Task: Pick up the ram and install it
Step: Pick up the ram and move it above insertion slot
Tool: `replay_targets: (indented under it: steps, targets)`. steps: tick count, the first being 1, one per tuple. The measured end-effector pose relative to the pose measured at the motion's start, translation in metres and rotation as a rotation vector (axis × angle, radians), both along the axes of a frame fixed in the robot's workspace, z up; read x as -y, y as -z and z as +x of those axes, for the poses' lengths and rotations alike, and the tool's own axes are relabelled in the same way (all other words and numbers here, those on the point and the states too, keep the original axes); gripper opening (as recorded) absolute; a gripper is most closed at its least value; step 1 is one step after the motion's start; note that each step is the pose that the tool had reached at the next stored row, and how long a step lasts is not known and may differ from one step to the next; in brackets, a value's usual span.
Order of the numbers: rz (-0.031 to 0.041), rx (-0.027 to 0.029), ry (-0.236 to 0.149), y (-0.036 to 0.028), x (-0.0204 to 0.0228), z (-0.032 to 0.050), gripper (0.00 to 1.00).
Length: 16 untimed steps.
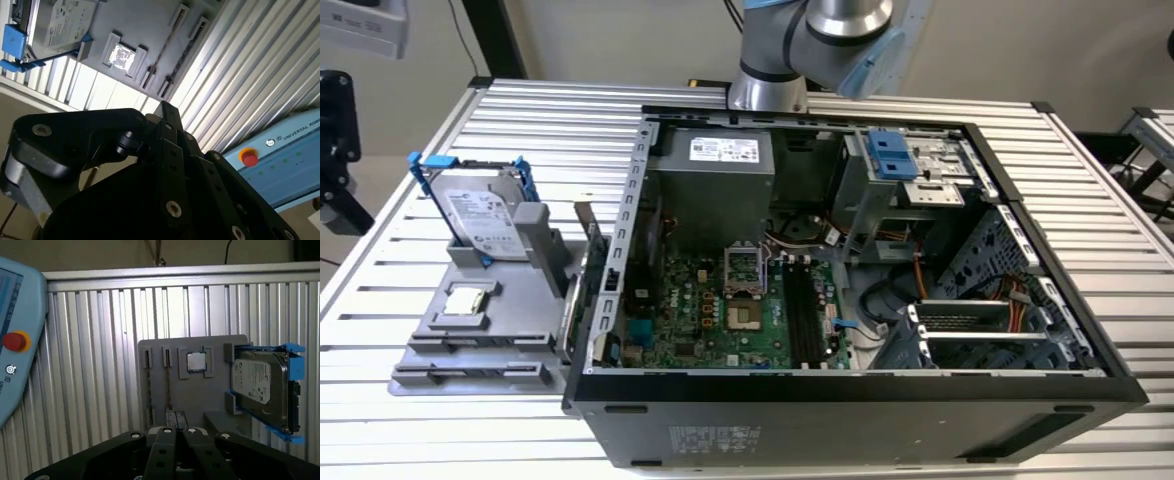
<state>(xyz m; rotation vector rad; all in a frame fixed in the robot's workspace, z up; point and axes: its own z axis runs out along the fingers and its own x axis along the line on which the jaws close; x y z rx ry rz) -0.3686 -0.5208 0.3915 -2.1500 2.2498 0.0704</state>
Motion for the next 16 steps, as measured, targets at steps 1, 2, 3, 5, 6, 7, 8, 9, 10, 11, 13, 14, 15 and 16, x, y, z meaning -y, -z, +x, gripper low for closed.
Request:
replay_targets:
  steps: [1, 2, 3, 5, 6, 7, 8, 9, 10, 11, 13, 14, 15, 16]
  targets:
    - [0.0000, 0.0000, -0.018, 0.0000, 0.0000, 0.0000, 0.00]
    - [-0.0001, 0.0000, -0.034, 0.0000, 0.0000, 0.0000, 0.00]
    - [0.0000, 0.0002, -0.049, 0.0001, 0.0000, 0.0000, 0.00]
    - [-0.0001, 0.0002, -0.076, 0.0001, 0.0000, 0.0000, 0.00]
    - [0.0000, 0.0002, -0.087, 0.0002, 0.0000, 0.0000, 0.00]
    - [0.0000, 0.0003, -0.098, 0.0002, 0.0000, 0.0000, 0.00]
    - [-0.0001, 0.0002, -0.101, 0.0002, 0.0000, 0.0001, 0.00]
    - [-0.0001, 0.0002, -0.102, 0.0002, 0.0000, 0.0001, 0.00]
    - [-0.0001, 0.0001, -0.103, 0.0001, 0.0000, 0.0000, 0.00]
    - [-0.0001, 0.0001, -0.104, 0.0001, 0.0000, 0.0001, 0.00]
    - [-0.0001, 0.0001, -0.105, 0.0002, 0.0000, 0.0000, 0.00]
    - [0.0000, 0.0002, -0.106, 0.0002, 0.0000, 0.0000, 0.00]
    - [-0.0001, 0.0002, -0.107, 0.0002, 0.0000, 0.0000, 0.00]
    - [0.0000, 0.0001, -0.108, 0.0002, 0.0000, 0.0000, 0.00]
